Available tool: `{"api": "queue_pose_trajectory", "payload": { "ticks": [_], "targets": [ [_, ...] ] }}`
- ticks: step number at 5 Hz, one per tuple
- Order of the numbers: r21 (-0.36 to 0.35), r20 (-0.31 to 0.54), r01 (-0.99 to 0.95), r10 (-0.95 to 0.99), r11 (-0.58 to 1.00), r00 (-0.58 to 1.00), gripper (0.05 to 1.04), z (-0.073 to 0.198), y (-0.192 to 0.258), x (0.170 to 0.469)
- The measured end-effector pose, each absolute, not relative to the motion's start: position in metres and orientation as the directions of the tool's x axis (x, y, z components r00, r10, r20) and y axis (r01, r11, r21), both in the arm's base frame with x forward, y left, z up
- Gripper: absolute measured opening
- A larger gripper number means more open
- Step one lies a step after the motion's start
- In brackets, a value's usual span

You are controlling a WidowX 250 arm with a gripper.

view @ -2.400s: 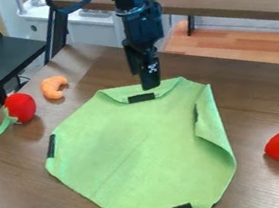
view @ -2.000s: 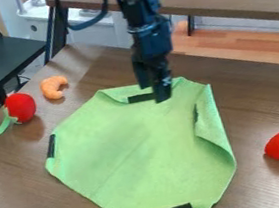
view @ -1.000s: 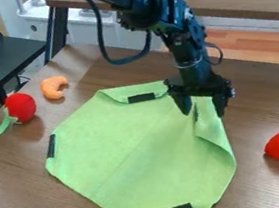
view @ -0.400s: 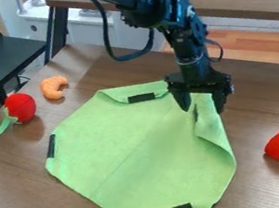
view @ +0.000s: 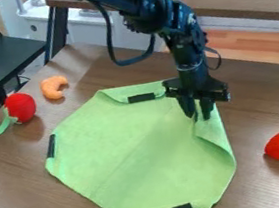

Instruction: Fold the cloth from top right to bottom left

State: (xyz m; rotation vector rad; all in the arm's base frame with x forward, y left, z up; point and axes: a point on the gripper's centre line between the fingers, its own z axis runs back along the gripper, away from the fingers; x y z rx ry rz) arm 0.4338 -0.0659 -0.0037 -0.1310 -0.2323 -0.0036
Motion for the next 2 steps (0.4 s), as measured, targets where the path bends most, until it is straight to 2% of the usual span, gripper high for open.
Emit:
{"api": "queue_pose_trajectory", "payload": {
  "ticks": [1,2],
  "targets": [
    [-0.102,0.224,0.020,0.004,0.995,0.975,0.211,-0.0081,-0.0631,0.4329],
    [-0.106,0.225,0.017,0.008,0.994,0.974,0.447,-0.0106,-0.0634,0.4315]
  ]
}}
